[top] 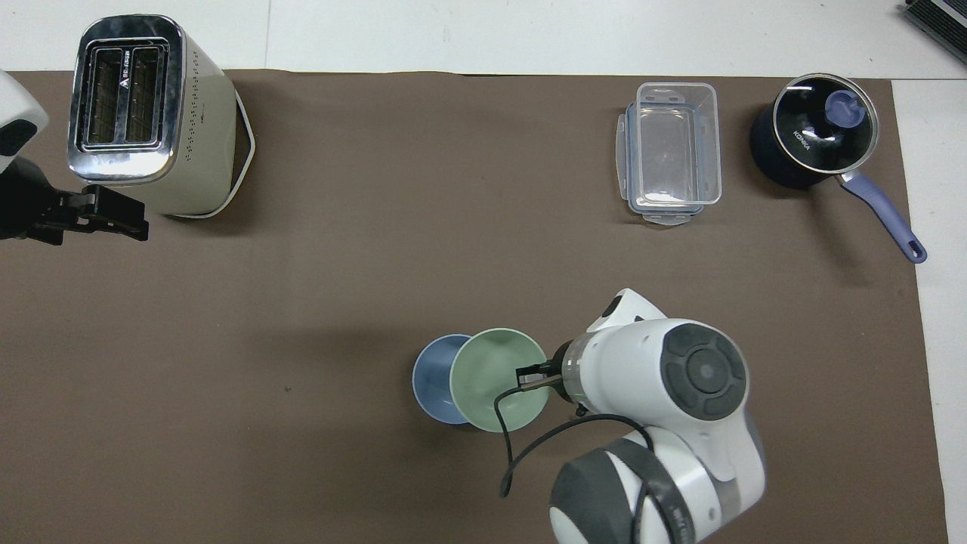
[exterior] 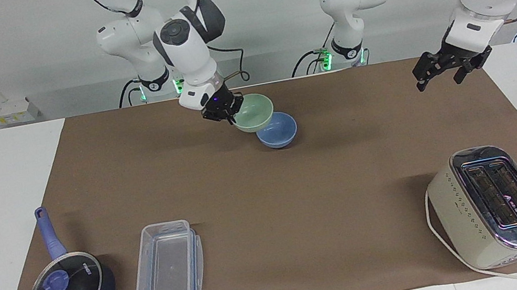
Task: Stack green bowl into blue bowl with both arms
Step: 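Carry the green bowl with the right gripper into the blue bowl, then release the green bowl and lift the right gripper away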
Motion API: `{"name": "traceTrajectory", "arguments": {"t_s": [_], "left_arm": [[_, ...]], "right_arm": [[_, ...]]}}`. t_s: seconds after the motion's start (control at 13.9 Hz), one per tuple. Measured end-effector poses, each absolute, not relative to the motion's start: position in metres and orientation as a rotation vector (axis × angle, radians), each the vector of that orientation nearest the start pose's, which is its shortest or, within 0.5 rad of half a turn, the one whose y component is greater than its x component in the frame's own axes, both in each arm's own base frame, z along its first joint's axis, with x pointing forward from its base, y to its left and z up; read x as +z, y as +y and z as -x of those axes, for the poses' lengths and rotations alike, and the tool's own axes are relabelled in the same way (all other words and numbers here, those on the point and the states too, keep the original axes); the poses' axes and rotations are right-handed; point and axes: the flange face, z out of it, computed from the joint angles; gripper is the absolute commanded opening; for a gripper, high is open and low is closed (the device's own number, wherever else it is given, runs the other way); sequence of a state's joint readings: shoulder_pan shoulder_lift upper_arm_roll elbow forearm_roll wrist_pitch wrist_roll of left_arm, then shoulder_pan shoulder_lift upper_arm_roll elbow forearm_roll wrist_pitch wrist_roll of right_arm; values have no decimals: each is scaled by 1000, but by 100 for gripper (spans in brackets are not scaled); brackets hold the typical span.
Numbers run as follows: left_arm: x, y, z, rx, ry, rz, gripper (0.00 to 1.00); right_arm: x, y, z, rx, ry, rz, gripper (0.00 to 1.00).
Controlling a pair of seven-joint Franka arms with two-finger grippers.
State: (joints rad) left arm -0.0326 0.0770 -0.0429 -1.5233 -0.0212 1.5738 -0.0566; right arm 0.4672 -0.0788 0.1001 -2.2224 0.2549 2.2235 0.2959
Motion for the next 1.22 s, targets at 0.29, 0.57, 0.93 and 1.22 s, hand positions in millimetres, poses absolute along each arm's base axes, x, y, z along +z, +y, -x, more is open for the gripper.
{"name": "traceTrajectory", "arguments": {"t_s": [0.29,0.57,0.93,1.22], "left_arm": [[604,-45,-576,44,29,3164,100],[604,-45,-576,44,29,3164,100],[604,-45,-576,44,29,3164,100],[604,-45,-576,44,29,3164,100]], "right_arm": [[394,317,-445,49,-149,2924,0],[373,321,-449,91,-135,2937,0],[356,336,-439,132,-150,2949,0],[348,337,-445,77,-135,2938,0]]}}
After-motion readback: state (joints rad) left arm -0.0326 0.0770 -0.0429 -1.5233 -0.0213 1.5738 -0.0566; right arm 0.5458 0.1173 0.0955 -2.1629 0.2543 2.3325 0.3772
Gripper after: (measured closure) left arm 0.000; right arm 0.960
